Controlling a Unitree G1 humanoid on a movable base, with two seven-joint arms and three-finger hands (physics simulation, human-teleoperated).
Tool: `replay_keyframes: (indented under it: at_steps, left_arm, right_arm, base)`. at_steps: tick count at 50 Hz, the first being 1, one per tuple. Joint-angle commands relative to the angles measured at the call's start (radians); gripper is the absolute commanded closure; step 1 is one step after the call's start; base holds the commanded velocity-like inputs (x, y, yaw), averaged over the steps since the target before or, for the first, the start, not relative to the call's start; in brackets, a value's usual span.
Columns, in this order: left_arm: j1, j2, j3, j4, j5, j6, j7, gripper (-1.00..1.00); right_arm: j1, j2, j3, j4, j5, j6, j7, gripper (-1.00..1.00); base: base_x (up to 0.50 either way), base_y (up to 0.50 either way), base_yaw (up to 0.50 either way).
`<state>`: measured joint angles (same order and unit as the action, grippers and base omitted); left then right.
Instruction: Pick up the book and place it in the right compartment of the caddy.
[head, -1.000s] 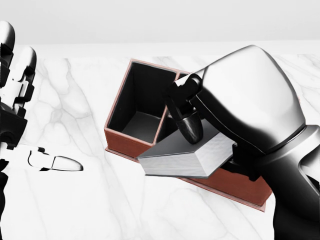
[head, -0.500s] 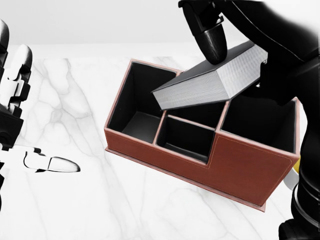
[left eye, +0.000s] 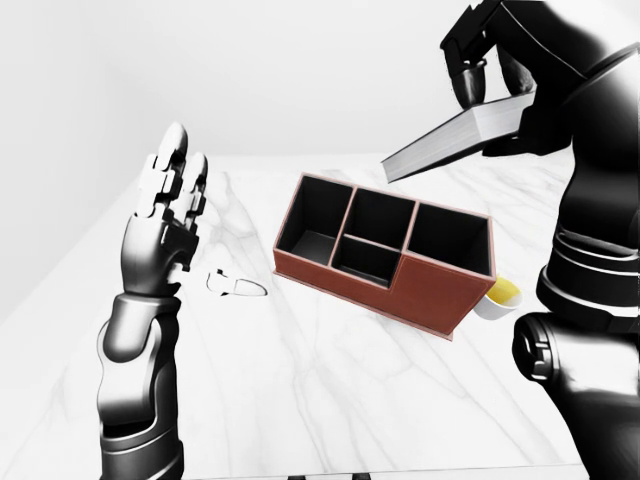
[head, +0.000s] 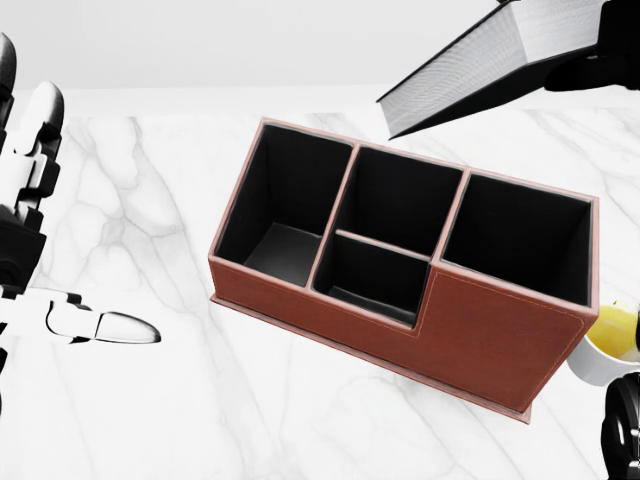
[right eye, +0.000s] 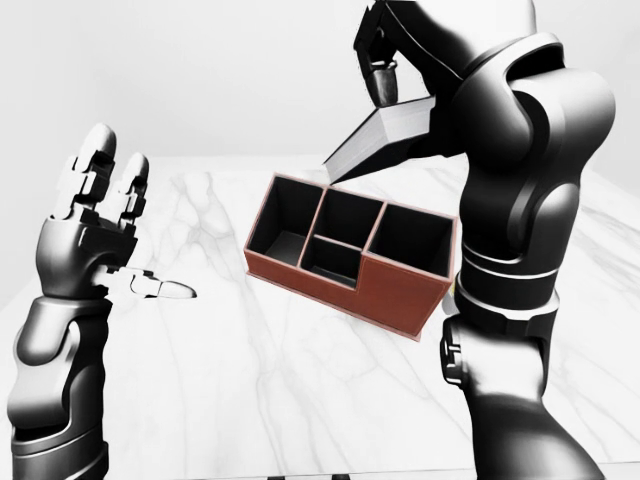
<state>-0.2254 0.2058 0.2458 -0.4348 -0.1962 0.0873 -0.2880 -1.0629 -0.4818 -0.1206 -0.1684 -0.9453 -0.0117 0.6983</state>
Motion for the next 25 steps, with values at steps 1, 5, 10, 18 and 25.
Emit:
replay_keyframes:
  at_steps: [1, 5, 10, 18, 25]
  left_arm:
    - [-0.007, 0.002, -0.004, -0.015, 0.001, 0.000, 0.000, -1.00]
    - [-0.010, 0.005, -0.002, -0.020, 0.004, 0.000, -0.001, -1.00]
    - [-0.016, 0.006, 0.000, -0.030, 0.004, 0.000, -0.001, -1.00]
    - [-0.016, 0.007, 0.002, -0.040, 0.003, 0.000, -0.002, -1.00]
    - [-0.010, 0.006, 0.004, -0.046, 0.001, 0.000, -0.003, -1.00]
  right_arm:
    - [-0.081, -0.049, -0.002, 0.176, -0.070, 0.007, 0.000, 1.00]
    - [-0.090, -0.042, -0.002, 0.231, -0.095, 0.009, 0.000, 1.00]
    - [-0.099, -0.045, 0.004, 0.296, -0.122, -0.001, 0.000, 1.00]
    - [-0.130, -0.051, 0.009, 0.393, -0.157, -0.012, 0.000, 1.00]
    - [-0.113, -0.045, 0.014, 0.417, -0.179, -0.017, 0.000, 1.00]
  base:
    - [0.00, 0.00, 0.00]
    - [0.00, 0.00, 0.00]
    - [0.00, 0.00, 0.00]
    - [0.00, 0.00, 0.00]
    - [0.00, 0.00, 0.00]
